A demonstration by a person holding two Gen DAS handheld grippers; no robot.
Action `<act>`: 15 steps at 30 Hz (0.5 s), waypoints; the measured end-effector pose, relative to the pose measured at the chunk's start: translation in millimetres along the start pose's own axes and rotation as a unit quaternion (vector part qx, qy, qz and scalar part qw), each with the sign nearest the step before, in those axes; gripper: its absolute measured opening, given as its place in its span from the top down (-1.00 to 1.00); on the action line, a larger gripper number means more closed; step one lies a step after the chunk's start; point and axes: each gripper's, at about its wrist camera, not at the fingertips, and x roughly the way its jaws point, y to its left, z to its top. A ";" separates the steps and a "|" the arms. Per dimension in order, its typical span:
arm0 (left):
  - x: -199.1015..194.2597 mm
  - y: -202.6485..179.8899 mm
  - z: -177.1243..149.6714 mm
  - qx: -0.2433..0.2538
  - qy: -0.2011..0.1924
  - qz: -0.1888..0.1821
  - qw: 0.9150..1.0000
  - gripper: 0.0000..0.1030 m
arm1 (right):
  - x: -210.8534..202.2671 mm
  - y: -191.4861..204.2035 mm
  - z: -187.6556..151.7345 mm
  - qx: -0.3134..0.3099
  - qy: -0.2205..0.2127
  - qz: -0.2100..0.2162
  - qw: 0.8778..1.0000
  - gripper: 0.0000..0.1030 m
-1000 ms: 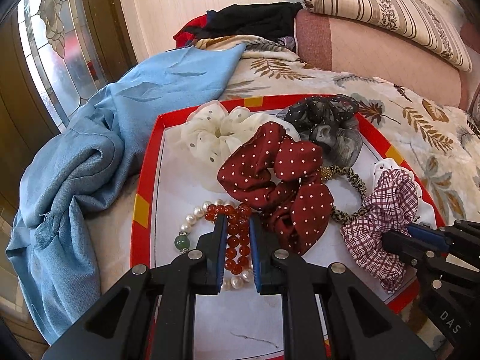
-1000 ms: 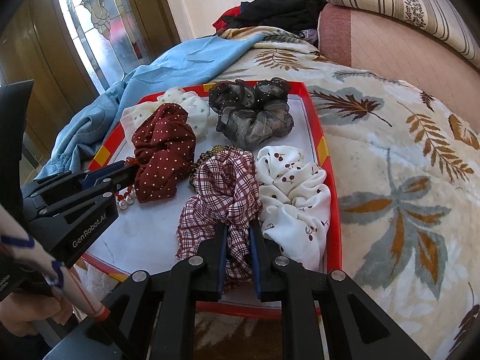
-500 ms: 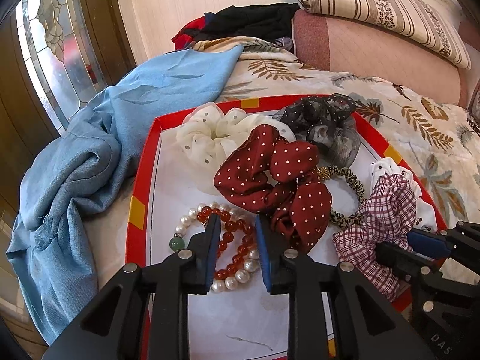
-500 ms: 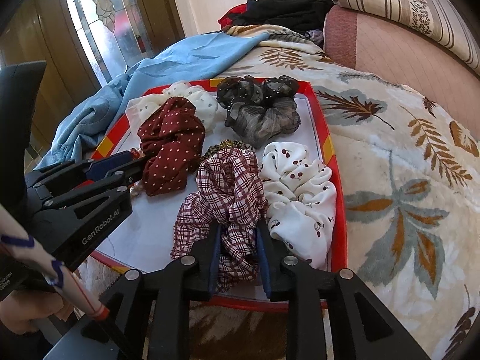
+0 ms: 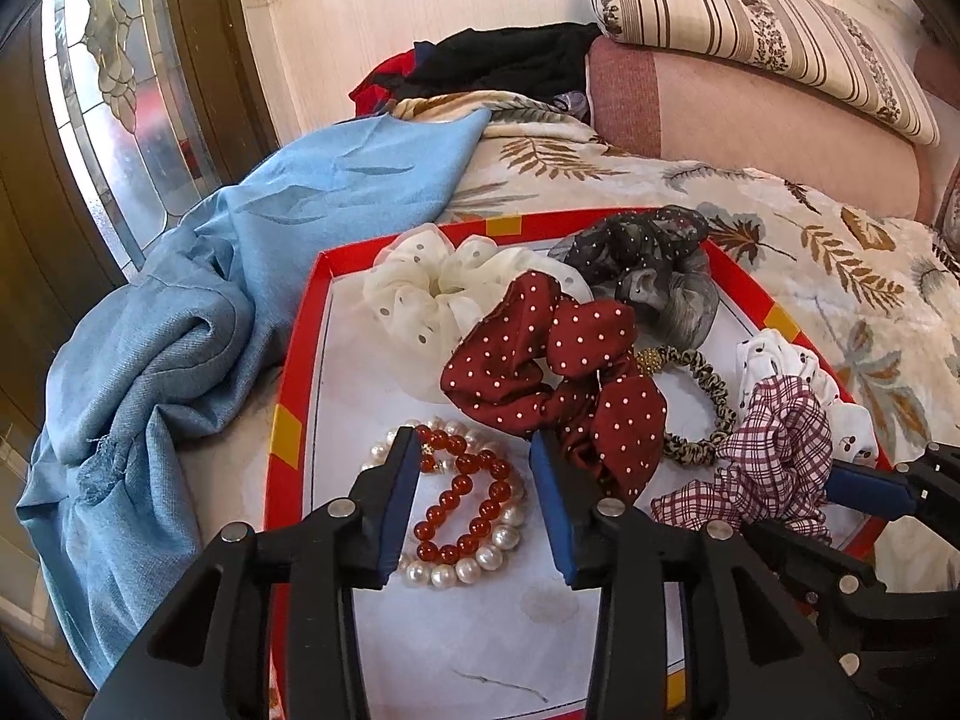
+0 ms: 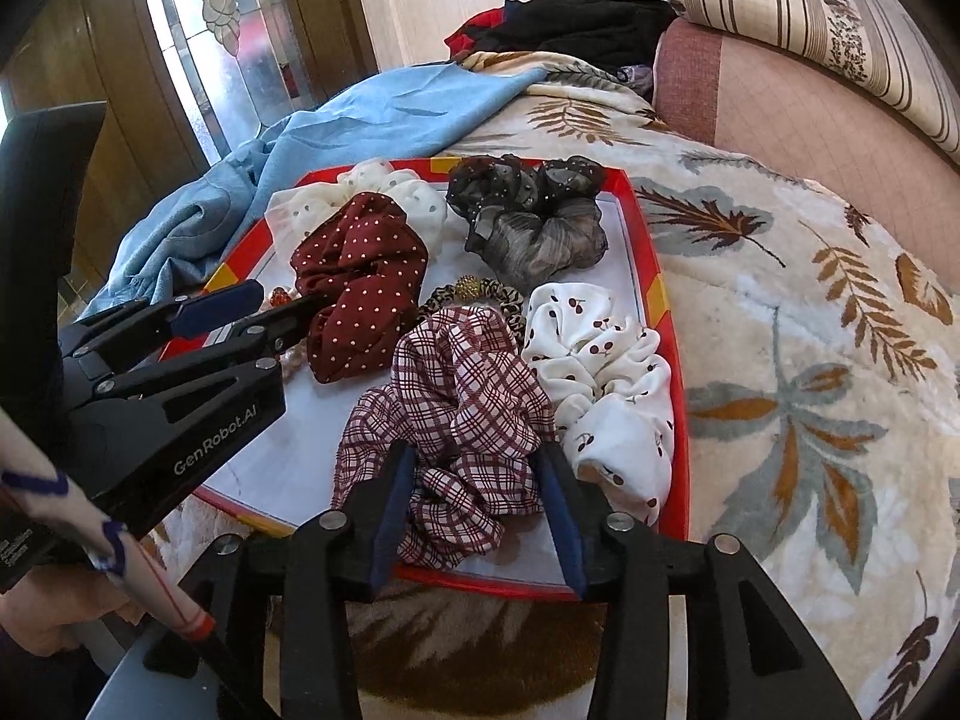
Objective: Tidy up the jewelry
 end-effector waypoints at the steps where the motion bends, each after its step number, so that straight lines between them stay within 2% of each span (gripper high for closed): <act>1: -0.6 0.5 0.4 -0.002 -0.002 0.000 1.000 0.23 | -0.7 0.4 0.3 0.000 -0.001 0.000 1.000 0.04; 13: -10.5 3.8 3.1 -0.015 -0.028 0.004 0.999 0.04 | -17.8 2.8 1.4 -0.013 -0.014 0.002 1.000 -0.11; 15: -13.0 5.0 3.8 -0.019 -0.034 0.003 0.999 0.04 | -22.8 4.7 1.7 -0.019 -0.020 0.000 1.000 -0.19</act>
